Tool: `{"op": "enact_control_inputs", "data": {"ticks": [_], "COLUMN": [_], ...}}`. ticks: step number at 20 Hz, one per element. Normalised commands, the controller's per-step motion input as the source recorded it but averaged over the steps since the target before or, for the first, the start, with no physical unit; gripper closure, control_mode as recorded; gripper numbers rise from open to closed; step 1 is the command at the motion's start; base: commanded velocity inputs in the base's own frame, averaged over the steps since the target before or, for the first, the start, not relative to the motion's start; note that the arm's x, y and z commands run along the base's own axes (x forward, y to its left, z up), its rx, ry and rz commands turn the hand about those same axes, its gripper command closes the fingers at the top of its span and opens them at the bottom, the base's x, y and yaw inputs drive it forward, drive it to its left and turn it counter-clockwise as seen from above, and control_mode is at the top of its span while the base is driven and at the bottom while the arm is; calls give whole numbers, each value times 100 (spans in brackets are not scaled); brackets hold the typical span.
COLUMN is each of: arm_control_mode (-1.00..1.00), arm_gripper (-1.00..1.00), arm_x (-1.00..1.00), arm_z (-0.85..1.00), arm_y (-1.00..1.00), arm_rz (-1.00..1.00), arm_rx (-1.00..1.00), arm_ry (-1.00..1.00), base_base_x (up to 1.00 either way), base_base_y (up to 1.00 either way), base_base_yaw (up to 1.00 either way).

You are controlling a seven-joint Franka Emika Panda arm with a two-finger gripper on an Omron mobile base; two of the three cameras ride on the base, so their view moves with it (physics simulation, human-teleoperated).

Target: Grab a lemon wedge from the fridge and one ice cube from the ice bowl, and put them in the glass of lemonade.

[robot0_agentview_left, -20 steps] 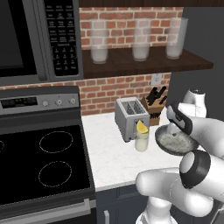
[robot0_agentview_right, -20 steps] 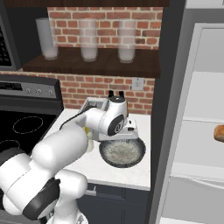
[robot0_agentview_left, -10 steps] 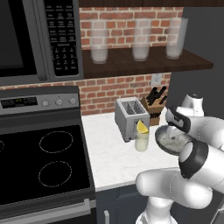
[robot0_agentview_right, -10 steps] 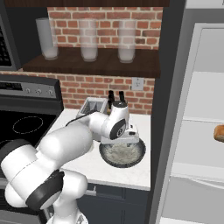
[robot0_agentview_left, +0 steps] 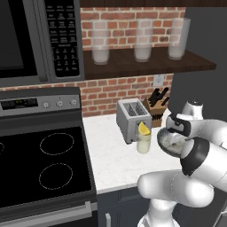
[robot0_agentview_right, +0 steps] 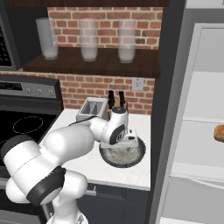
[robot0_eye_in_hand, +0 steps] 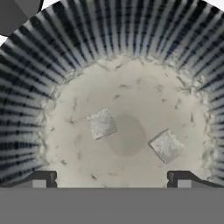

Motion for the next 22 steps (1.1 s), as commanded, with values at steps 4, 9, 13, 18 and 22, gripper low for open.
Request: {"op": "enact_control_inputs", "data": {"ticks": [4,9,13,18,22], "arm_control_mode": [-100,-100,-100,-100,-100], "arm_gripper": [-100,-100,-100,-100,-100], "arm_x": [11,20,30,16,5], "arm_z": [0,-3,-22,-21,-17], "arm_y": [17,3,0,0,-1], "arm_rz": [9,10,13,16,12], "arm_rx": [-2,-1,0,0,0], "arm_ry": [0,0,1,0,0], "base_base_x": [0,0,0,0,0], "base_base_y": [0,0,0,0,0], "base_base_yaw": [0,0,0,0,0]}}
